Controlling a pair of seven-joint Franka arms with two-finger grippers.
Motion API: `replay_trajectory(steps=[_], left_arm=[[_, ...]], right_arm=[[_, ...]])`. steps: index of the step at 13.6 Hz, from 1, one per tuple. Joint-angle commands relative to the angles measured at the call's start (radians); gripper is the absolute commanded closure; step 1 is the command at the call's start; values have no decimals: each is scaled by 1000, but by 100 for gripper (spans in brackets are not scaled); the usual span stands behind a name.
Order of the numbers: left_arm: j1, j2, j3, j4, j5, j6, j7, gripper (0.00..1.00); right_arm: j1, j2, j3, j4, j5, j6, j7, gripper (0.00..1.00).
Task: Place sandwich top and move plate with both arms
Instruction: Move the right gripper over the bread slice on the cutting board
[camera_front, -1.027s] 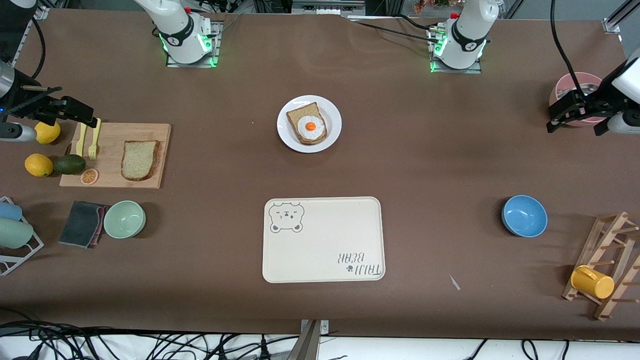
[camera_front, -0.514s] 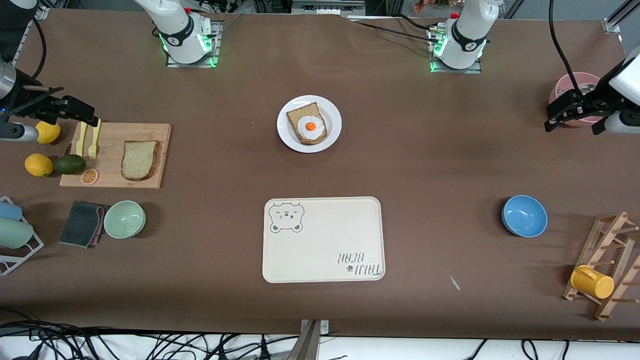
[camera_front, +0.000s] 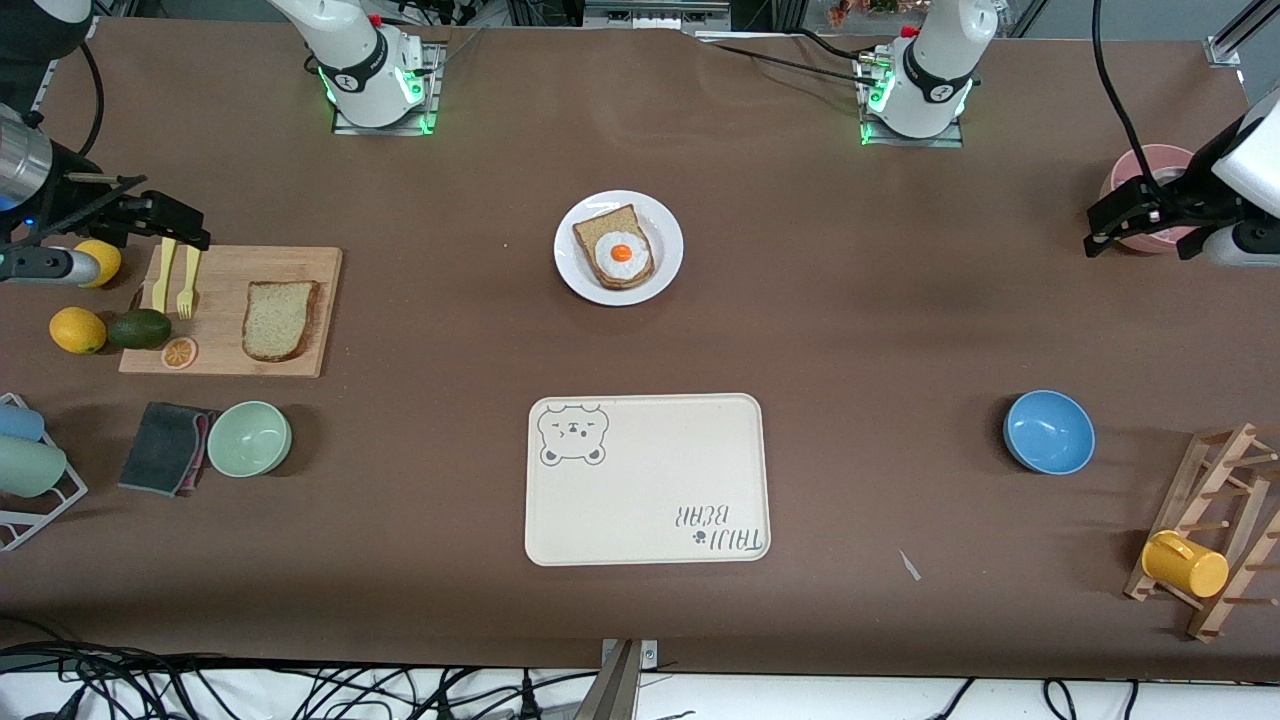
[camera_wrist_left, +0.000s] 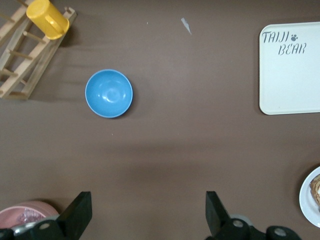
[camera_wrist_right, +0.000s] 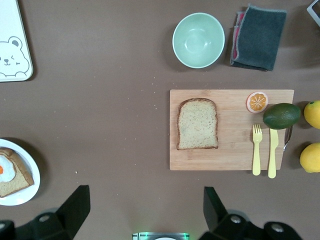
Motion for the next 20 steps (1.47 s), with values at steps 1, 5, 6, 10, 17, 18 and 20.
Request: replay_trajectory(steps=[1,5,6,10,17,18,20], left_arm=[[6,3,-11,5,27,-61,-21,0],[-3,1,-20,-50,27,-76,-15,0],[-2,-2,-22,-67,27,-76,-13,0],[1,-10,-22,-131,27,-47,-12,0],[6,-57,-29,-300,-35,137,-18,0],[9,-57,-28,-283,-32,132,-10,0],[10,-57,-19,-257,-28,105,0,0]], right_arm=[[2,-3,0,-17,-1,-8,-3,0],[2,6,-1,-70,-18,-23,4,0],[2,5,0,-104,-41,-18,9,0],[56,28,5,-229,-168,122,15,0],[56,113,5,-509,-320,518,222,17],[56,139,5,-510,-331,545,250,23],[56,186,5,-513,-346,594,273,32]])
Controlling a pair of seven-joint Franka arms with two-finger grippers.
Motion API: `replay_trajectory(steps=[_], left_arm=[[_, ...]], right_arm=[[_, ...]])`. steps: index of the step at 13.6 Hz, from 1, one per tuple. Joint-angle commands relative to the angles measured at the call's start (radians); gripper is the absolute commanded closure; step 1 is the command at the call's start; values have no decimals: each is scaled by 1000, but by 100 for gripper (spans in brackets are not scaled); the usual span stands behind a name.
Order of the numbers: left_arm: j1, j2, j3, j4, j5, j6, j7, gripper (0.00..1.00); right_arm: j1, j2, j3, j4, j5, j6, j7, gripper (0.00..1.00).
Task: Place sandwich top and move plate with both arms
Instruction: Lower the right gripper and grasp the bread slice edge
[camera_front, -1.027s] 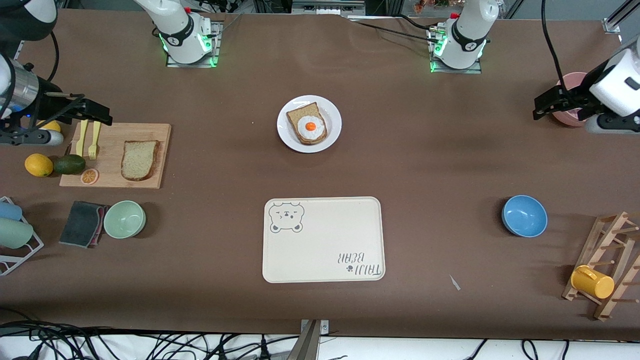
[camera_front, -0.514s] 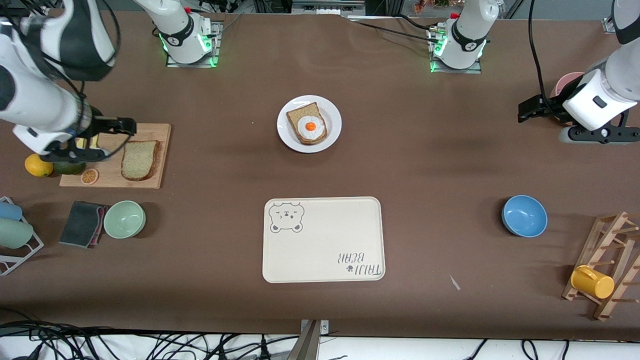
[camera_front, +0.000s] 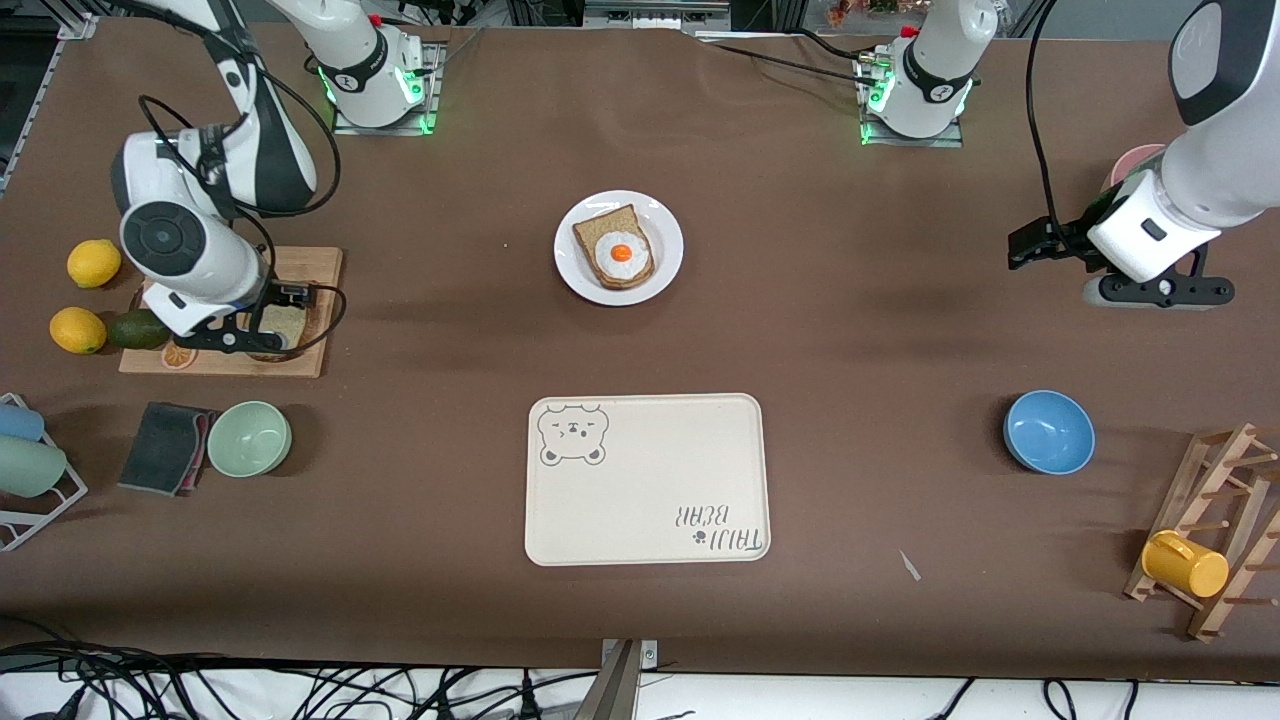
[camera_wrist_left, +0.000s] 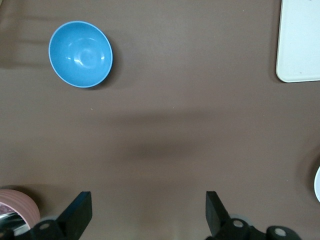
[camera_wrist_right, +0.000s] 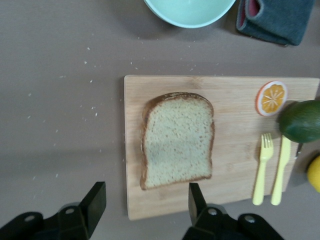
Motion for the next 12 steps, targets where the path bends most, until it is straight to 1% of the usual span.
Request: replay_trajectory(steps=[1,3,6,8,10,12], left_arm=[[12,-33,1,16,-6,-44,26,0],[26,-41,7,36,-6,-69,35,0],[28,-47,7,39,-4,-69,35,0],[28,-49,7,39,-6,-69,34,0],[28,-59,7,43,-6,-69,26,0],[28,-61,2,54,-6,-70,23,0]], right_arm=[[0,50,1,-14,-30,77,40,36],[-2,78,-5,-32,-45,142,44,41],[-5,108,-30,-78,-57,241,43,42],[-6,125,-47,-80,-65,255,44,46],[-9,150,-62,-87,-65,294,44,46],[-9,168,-64,-90,-65,301,43,50]])
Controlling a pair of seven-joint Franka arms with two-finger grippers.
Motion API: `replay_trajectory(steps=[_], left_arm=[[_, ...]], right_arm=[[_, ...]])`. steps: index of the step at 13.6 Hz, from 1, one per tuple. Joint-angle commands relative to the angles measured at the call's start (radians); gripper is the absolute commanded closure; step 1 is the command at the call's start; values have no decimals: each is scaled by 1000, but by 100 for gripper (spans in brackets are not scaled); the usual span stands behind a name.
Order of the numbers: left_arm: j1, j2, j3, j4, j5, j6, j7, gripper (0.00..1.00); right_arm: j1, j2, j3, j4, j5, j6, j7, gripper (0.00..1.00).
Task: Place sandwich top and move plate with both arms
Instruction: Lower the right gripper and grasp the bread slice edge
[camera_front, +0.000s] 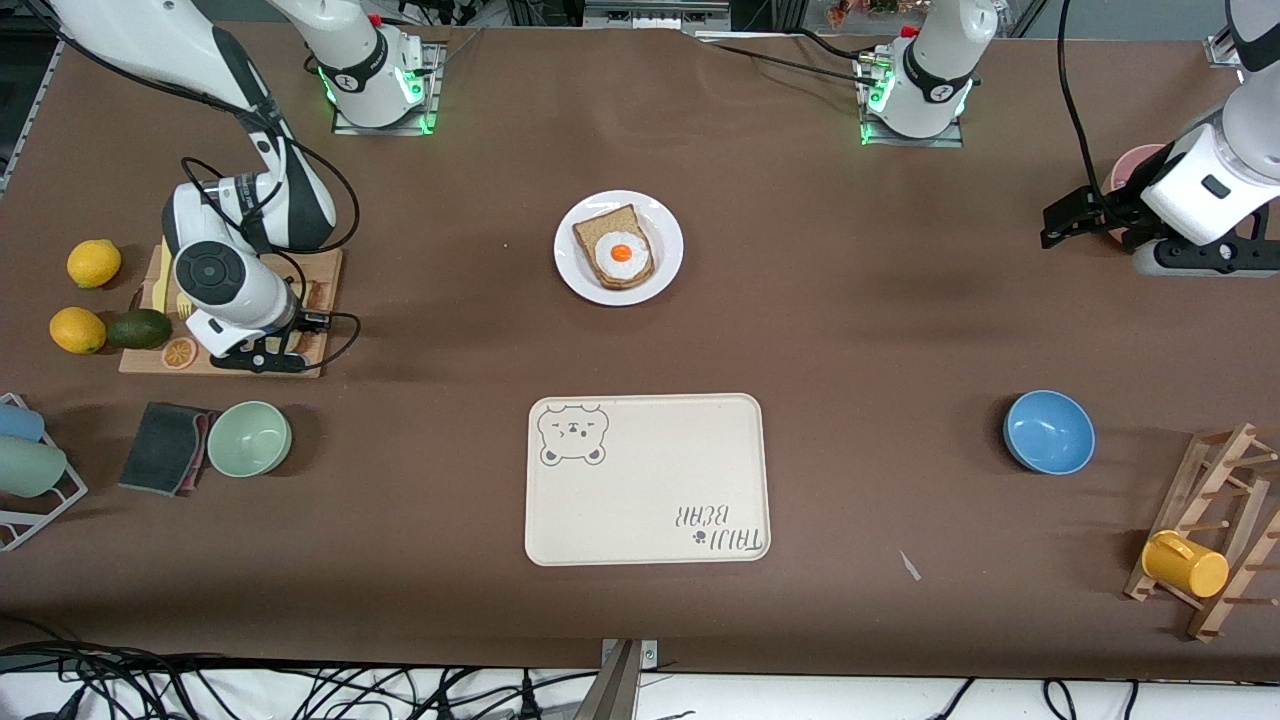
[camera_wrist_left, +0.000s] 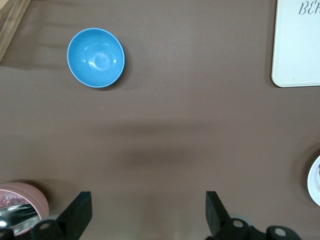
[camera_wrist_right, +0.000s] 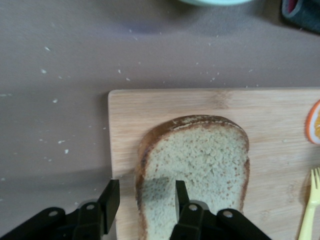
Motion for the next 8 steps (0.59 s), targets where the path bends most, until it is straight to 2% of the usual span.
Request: replay_trajectory(steps=[1,2,5,8], left_arm=[[6,-14,-7,19,-6,-23,11,0],[6,-14,-7,21,-6,-21,9,0],[6,2,-1,82,-7,-27,14,0],[5,12,-7,98,-7,-40,12,0]], right_arm=[[-4,13,-1,-15,-22,27,16,50],[-2,16,-1,-15,-22,29,16,55],[-2,26,-1,-11,-24,27,15,100],[-4,43,-2,0,-24,24,15,100]])
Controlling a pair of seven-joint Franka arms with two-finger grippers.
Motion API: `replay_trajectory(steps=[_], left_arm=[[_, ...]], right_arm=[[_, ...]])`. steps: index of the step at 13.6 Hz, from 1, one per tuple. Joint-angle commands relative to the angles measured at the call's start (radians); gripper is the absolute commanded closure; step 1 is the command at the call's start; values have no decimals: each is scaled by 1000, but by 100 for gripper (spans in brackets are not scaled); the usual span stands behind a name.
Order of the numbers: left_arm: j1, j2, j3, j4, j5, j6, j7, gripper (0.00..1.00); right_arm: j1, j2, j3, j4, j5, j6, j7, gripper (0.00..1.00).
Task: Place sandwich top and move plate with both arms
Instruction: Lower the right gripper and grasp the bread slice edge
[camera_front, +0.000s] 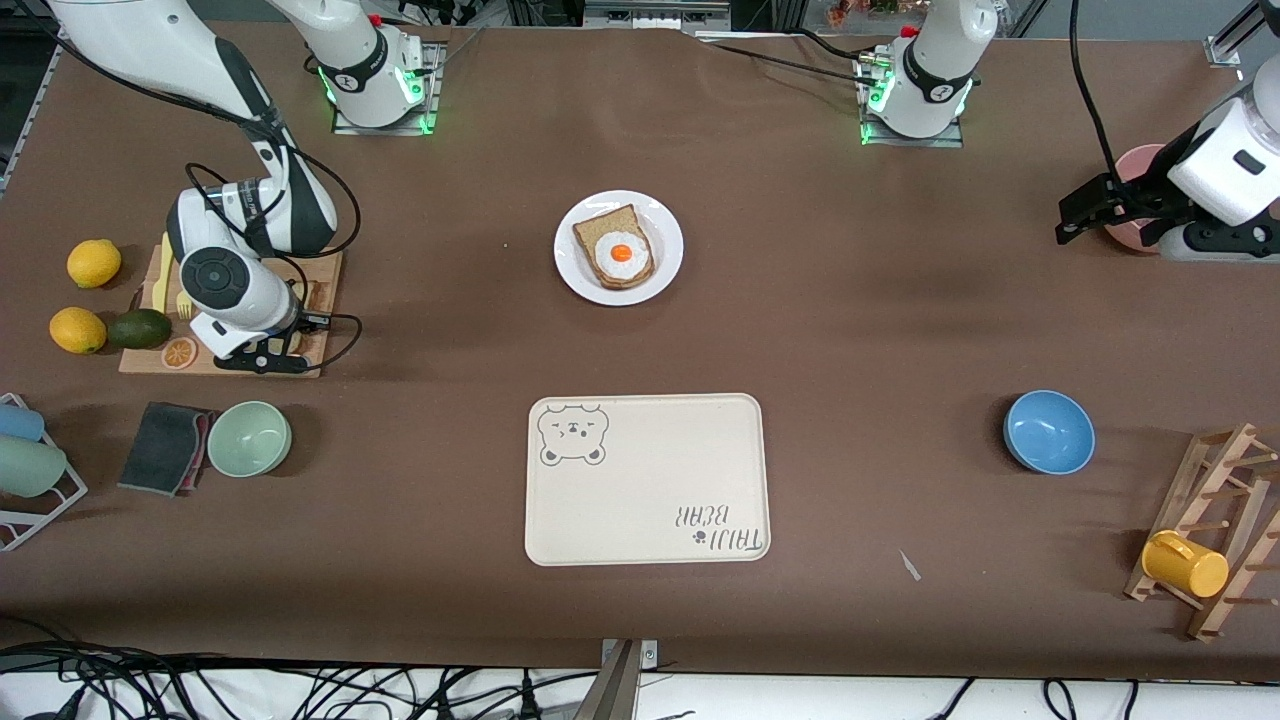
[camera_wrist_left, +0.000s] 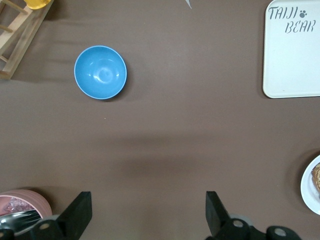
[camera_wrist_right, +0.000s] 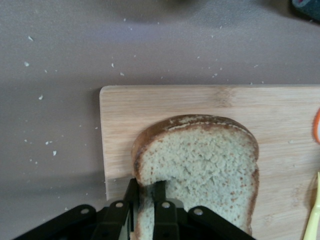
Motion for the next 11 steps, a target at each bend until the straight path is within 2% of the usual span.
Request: replay_trajectory(steps=[1,6,11], left_arm=[[5,20,-5,40,-7,-27,15,0],[3,20,-6,42,-7,-29,15,0],[3,20,-6,43,-6,-29,15,0]], right_arm=[[0,21,5,12,-13,6,12,100],[20,19,16,119,-16,-170,15,100],[23,19,16,140,-16,-182,5,100]])
